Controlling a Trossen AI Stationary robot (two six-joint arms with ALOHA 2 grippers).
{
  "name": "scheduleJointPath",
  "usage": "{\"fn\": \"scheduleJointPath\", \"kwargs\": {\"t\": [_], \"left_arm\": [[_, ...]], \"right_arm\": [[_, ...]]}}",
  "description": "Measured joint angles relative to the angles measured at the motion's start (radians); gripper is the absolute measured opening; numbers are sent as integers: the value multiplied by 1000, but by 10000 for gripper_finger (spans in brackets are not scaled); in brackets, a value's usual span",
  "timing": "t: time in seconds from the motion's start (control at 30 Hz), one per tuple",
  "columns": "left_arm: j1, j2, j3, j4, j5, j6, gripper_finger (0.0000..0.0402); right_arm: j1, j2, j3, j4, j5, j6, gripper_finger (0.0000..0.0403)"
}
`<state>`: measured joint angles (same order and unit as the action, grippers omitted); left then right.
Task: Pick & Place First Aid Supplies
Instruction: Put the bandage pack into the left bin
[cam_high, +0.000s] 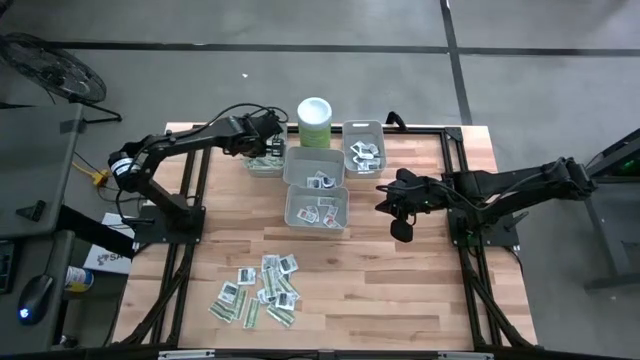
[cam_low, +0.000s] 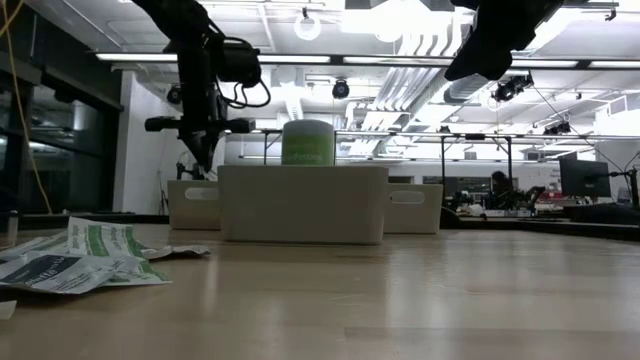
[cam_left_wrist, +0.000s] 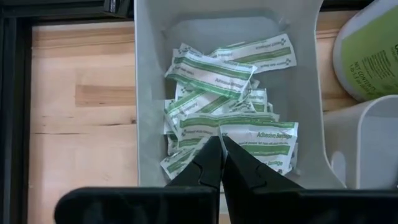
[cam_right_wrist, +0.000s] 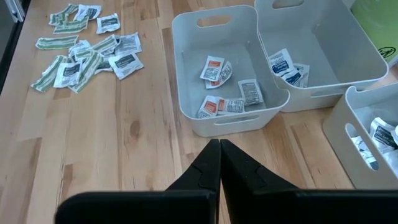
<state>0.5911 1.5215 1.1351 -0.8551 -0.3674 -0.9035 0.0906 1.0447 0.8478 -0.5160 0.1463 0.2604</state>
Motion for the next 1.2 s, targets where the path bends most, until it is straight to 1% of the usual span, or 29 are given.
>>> {"fn": "scheduleJointPath", "kwargs": {"t": [0.13, 0.43, 0.57, 0.63, 0.77, 0.87, 0.93, 1.07, 1.2], "left_arm": [[0, 0, 0, -8, 10, 6, 17], [-2, 0, 0, -71, 18, 20, 97], [-2, -15, 0, -62, 36, 93, 113], [-2, -30, 0, -60, 67, 159, 115], [-12, -77, 0, -82, 167, 300, 115], [-52, -109, 1, -136, 204, 367, 115], [-97, -132, 1, -185, 205, 385, 115], [-207, -165, 0, -237, 205, 365, 115], [-336, -188, -13, -234, 226, 319, 115]], "right_arm": [[0, 0, 0, 0, 0, -2, 0], [0, 0, 0, 0, -4, -7, 0], [0, 0, 0, 0, -5, 1, 0], [0, 0, 0, 0, -5, 2, 0], [0, 0, 0, 0, -5, 21, 0], [0, 0, 0, -1, -5, 27, 0], [0, 0, 0, -2, -5, 27, 0], [0, 0, 0, -3, -5, 27, 0], [0, 0, 0, -3, -4, 30, 0]]}}
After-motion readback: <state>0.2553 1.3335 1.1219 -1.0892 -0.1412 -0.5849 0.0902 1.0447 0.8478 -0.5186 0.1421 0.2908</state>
